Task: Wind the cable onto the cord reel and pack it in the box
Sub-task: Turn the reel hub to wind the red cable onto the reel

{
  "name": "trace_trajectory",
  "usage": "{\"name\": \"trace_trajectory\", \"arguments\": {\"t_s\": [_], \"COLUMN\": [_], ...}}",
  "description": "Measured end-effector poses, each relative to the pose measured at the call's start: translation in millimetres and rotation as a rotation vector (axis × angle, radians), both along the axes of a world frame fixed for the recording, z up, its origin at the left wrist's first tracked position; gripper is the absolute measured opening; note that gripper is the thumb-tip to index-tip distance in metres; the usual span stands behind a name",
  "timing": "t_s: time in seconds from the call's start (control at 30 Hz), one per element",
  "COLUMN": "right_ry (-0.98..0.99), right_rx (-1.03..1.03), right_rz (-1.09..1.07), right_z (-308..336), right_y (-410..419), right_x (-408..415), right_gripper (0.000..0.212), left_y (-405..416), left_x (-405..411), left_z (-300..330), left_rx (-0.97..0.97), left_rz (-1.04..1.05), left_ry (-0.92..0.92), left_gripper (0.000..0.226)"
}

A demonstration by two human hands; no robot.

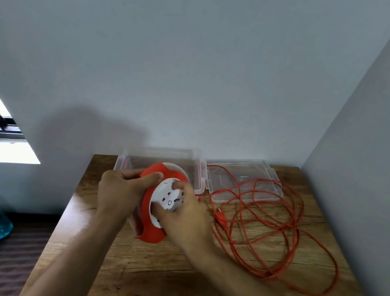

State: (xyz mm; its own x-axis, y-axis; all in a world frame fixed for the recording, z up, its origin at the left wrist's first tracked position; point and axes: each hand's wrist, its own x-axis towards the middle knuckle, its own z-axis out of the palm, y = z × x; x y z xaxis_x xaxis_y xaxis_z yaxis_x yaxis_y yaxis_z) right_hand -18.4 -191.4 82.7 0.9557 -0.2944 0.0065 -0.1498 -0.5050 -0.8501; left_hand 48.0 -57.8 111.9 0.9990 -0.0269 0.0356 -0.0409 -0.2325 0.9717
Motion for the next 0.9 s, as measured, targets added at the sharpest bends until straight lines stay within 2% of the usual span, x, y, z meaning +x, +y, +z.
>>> {"name": "trace_trajectory", "arguments": {"t_s": [0.07, 0.1, 0.13, 0.17, 0.2, 0.27, 0.3, 0.33, 0.4, 0.5, 0.57, 0.67, 0.73, 0.9], "right_ry": [0.215, 0.288, 0.327, 0.336, 0.308, 0.129, 0.001, -0.100, -0.214, -0.215, -0.281, -0.310, -0.262, -0.344], "right_rx": [0.612, 0.804, 0.859, 0.812, 0.634, -0.002, -0.248, -0.358, -0.361, -0.251, -0.460, -0.847, -0.941, -1.062], "right_rz": [-0.110, -0.128, -0.109, -0.068, -0.012, 0.080, 0.113, 0.145, 0.173, 0.102, 0.133, 0.325, 0.396, 0.427], "right_z": [3.0, 5.8, 8.0, 9.9, 9.9, 8.8, 8.2, 9.6, 12.7, 18.0, 18.6, 15.0, 15.7, 12.4], "right_y": [12.4, 13.0, 11.4, 6.9, 0.5, -15.8, -22.7, -27.2, -32.1, -36.3, -41.1, -49.8, -54.8, -55.3], "right_x": [-1.1, -2.7, -5.8, -10.4, -15.4, -24.1, -28.5, -31.7, -35.0, -35.4, -34.5, -33.0, -28.3, -19.5], "right_gripper": [0.058, 0.054, 0.050, 0.047, 0.046, 0.047, 0.044, 0.040, 0.031, 0.030, 0.042, 0.069, 0.085, 0.088], "left_y": [-4.6, -4.3, -2.4, -0.1, 2.9, 6.1, 6.3, 5.3, 0.9, -5.4, -7.5, -8.6, -8.2, -6.2], "left_x": [-9.3, -11.8, -11.6, -10.3, -8.7, -6.5, -6.4, -6.5, -8.0, -8.8, -8.2, -6.0, -3.3, 4.9], "left_z": [-1.1, -1.6, -3.6, -5.2, -7.6, -11.2, -12.1, -12.3, -9.6, -4.4, -3.4, -0.4, 1.8, 4.8], "left_rx": [0.043, 0.035, 0.012, -0.022, -0.062, -0.112, -0.119, -0.127, -0.141, -0.159, -0.165, -0.156, -0.140, -0.115], "left_rz": [-0.027, -0.029, -0.019, 0.000, 0.017, 0.020, 0.004, -0.017, -0.053, -0.063, -0.059, -0.048, -0.037, -0.020], "left_ry": [-0.077, -0.086, -0.071, -0.039, 0.002, 0.077, 0.102, 0.116, 0.125, 0.096, 0.078, 0.072, 0.084, 0.067], "left_gripper": [0.011, 0.013, 0.013, 0.011, 0.010, 0.011, 0.012, 0.015, 0.015, 0.020, 0.018, 0.017, 0.014, 0.010]}}
